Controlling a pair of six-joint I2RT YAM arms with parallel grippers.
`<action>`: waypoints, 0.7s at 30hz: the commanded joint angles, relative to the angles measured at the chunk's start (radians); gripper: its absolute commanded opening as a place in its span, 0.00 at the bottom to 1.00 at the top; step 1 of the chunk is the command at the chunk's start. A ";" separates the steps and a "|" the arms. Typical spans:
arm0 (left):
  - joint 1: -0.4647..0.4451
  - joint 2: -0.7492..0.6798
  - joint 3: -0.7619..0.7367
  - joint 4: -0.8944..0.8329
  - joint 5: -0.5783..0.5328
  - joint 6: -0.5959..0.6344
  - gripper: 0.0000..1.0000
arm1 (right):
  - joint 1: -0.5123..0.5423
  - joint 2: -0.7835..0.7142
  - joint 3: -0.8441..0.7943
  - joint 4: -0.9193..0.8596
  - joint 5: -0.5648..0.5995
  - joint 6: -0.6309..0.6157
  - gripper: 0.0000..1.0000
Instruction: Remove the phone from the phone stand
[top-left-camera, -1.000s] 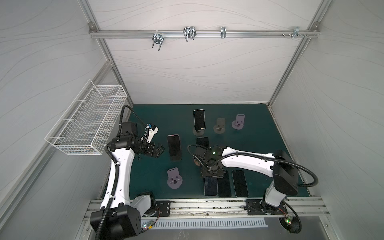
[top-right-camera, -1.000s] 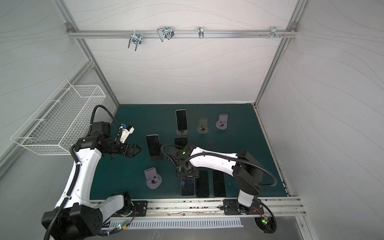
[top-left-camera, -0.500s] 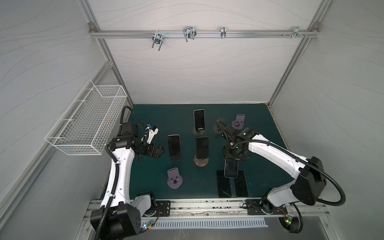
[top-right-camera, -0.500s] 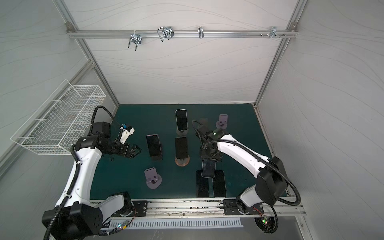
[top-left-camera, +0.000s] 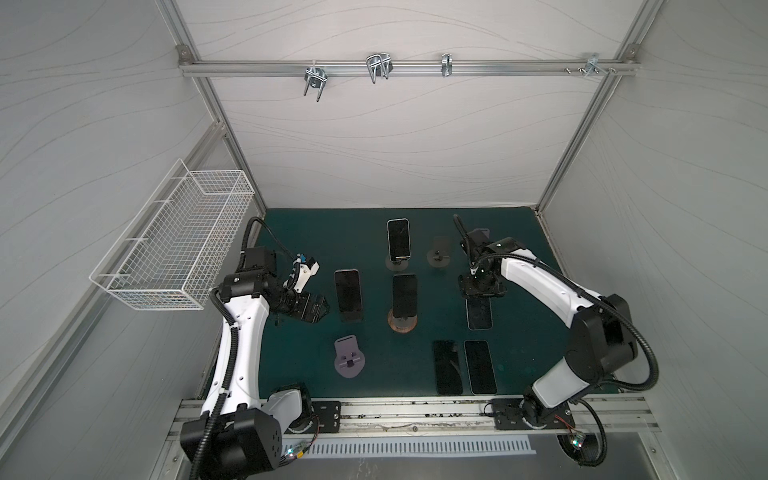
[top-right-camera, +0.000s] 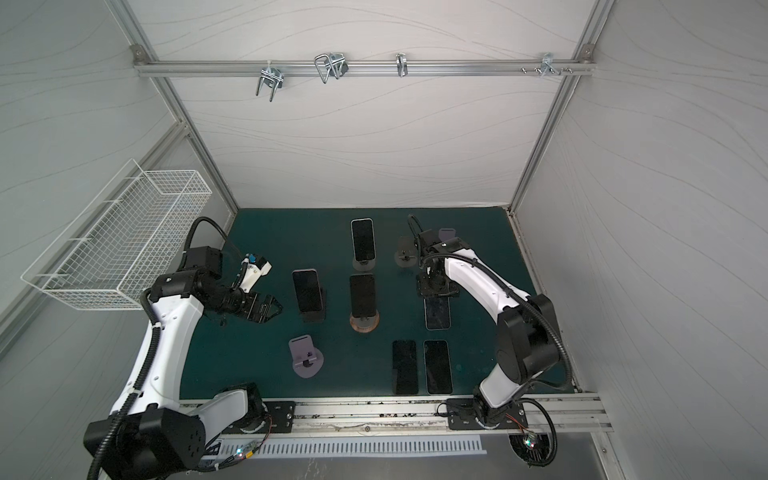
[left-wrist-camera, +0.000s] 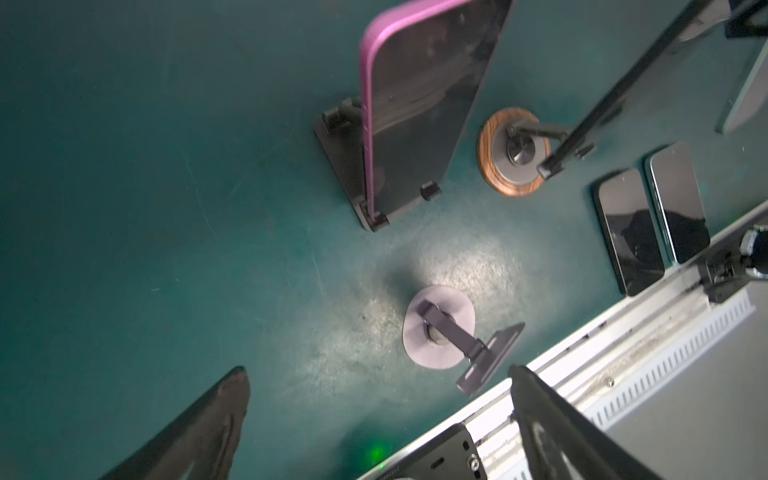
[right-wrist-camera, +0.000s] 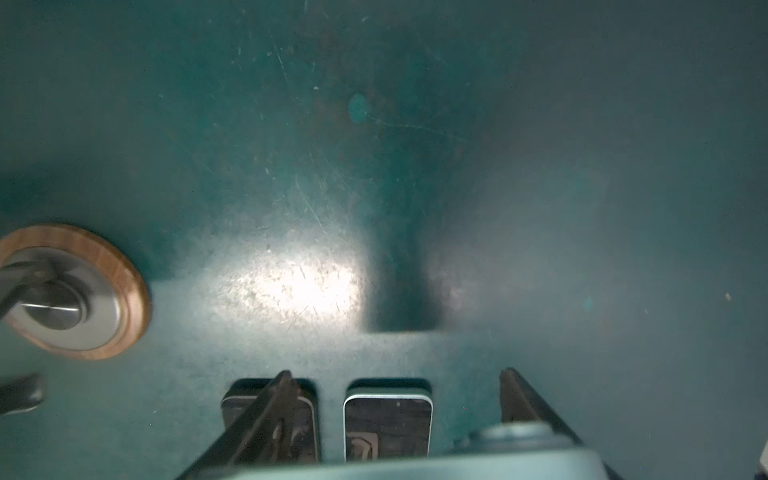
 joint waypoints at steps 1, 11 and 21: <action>0.006 -0.018 0.046 -0.104 0.016 0.102 0.99 | -0.036 0.035 0.019 0.030 -0.071 -0.066 0.61; 0.005 -0.033 0.081 -0.280 0.039 0.263 0.99 | -0.063 0.178 0.027 0.077 -0.188 -0.064 0.63; 0.005 -0.059 0.078 -0.407 0.044 0.386 0.98 | -0.074 0.288 0.043 0.056 -0.161 -0.075 0.64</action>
